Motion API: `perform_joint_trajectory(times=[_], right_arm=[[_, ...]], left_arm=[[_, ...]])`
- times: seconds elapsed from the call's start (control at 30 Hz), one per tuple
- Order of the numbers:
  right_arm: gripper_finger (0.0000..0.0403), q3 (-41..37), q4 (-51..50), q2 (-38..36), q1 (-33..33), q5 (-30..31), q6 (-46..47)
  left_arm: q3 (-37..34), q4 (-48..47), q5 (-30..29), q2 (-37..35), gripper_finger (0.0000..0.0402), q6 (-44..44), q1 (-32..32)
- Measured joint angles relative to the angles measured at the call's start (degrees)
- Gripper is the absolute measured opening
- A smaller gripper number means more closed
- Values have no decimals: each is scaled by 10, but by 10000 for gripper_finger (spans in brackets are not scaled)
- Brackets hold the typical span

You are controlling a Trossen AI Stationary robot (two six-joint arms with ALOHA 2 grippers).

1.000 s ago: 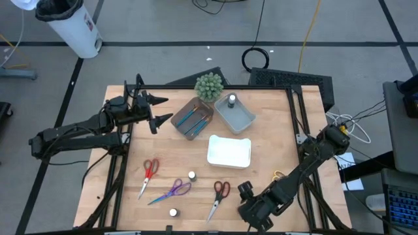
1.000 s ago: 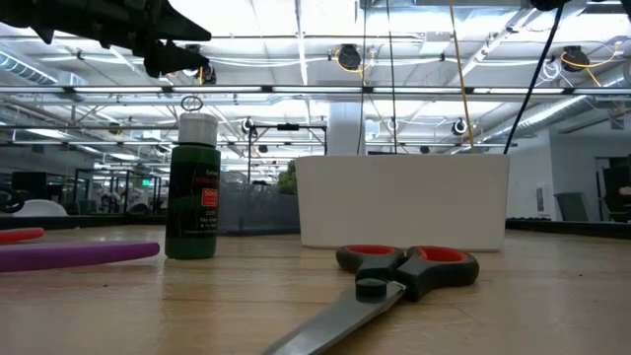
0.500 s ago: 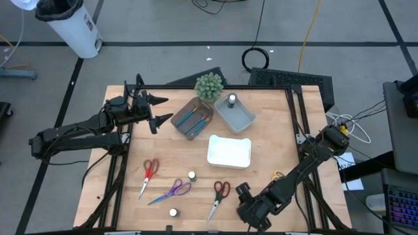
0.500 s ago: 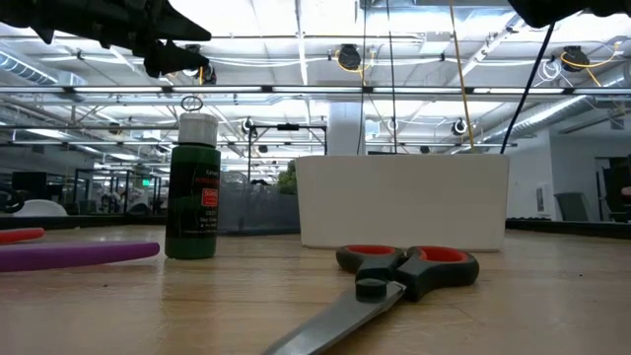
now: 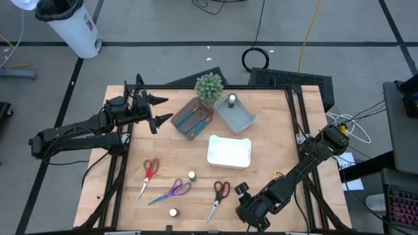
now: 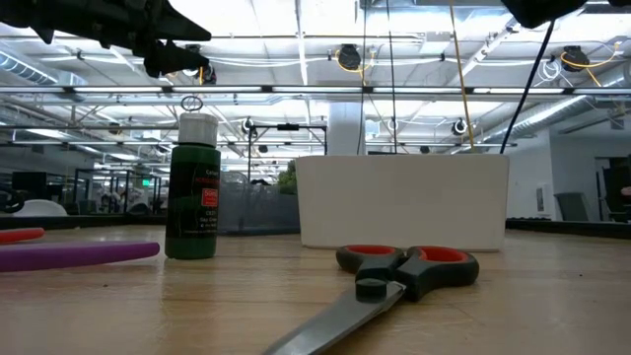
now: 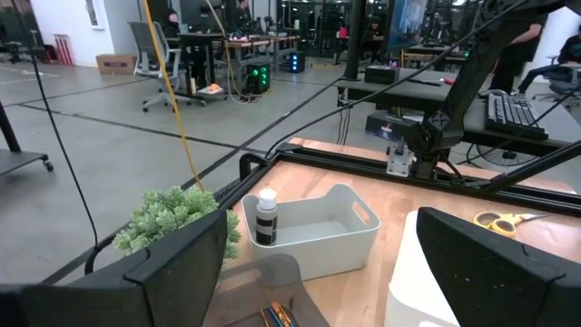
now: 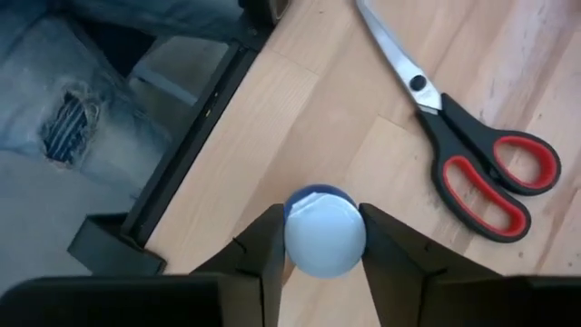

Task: Pick & Place Paint Supplies
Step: Put the blue paint bottle into the gray bin

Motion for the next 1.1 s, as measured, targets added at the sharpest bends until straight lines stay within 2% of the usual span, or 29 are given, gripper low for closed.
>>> perform_joint_trajectory(times=[0.2, 0.53, 0.83, 1.1], right_arm=[[106, 3, -3, -30, -34, 0, 60], [107, 4, -21, -158, -142, 0, 51], [107, 5, -39, -268, -316, 0, -22], [107, 5, -63, -271, -513, -11, -46]], left_arm=[[0, 0, 0, 0, 361, 0, 0], [0, 0, 0, 0, 361, 0, 0], [0, 0, 0, 0, 361, 0, 0], [0, 0, 0, 0, 361, 0, 0]])
